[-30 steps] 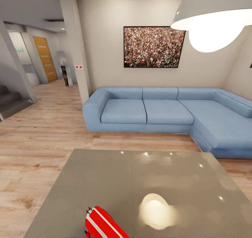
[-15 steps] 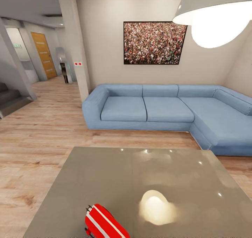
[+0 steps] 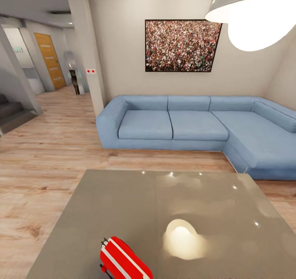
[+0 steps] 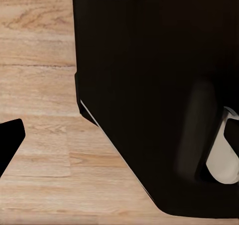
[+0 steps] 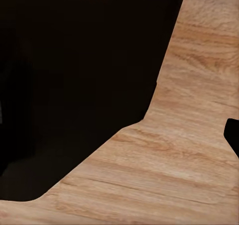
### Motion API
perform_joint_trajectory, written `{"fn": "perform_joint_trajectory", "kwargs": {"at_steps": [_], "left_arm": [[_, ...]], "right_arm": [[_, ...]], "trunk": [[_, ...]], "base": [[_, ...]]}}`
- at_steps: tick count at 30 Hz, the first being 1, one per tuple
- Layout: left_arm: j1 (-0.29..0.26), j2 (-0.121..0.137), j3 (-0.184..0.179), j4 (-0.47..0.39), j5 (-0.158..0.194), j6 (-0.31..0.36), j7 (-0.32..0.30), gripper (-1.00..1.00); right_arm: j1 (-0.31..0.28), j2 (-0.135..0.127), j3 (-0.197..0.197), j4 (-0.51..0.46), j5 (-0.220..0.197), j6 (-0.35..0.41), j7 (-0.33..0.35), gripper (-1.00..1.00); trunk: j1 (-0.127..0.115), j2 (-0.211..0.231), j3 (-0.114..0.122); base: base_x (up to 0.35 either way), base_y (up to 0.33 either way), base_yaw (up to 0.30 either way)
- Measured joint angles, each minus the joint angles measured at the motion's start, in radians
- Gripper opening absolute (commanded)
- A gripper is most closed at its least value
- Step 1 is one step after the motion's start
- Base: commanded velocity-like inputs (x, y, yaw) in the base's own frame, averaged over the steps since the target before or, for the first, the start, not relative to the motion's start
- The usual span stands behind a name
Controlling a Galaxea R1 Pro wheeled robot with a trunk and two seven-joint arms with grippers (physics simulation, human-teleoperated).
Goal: Turn on the radio receiver that's on the table in the living room.
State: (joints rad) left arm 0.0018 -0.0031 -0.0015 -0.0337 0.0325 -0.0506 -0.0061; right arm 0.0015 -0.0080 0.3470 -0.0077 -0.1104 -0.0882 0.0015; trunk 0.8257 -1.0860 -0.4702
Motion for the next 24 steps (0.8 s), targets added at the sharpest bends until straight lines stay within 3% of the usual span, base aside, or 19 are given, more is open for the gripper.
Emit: {"fn": "perform_joint_trajectory", "kwargs": {"at_steps": [24], "left_arm": [[0.000,0.000,0.000,0.000,0.000,0.000,0.000,1.00]], "right_arm": [[0.000,0.000,0.001,0.000,0.000,0.001,0.001,1.00]], "trunk": [[0.000,0.000,-0.003]], "base": [[0.000,0.000,0.000]]}}
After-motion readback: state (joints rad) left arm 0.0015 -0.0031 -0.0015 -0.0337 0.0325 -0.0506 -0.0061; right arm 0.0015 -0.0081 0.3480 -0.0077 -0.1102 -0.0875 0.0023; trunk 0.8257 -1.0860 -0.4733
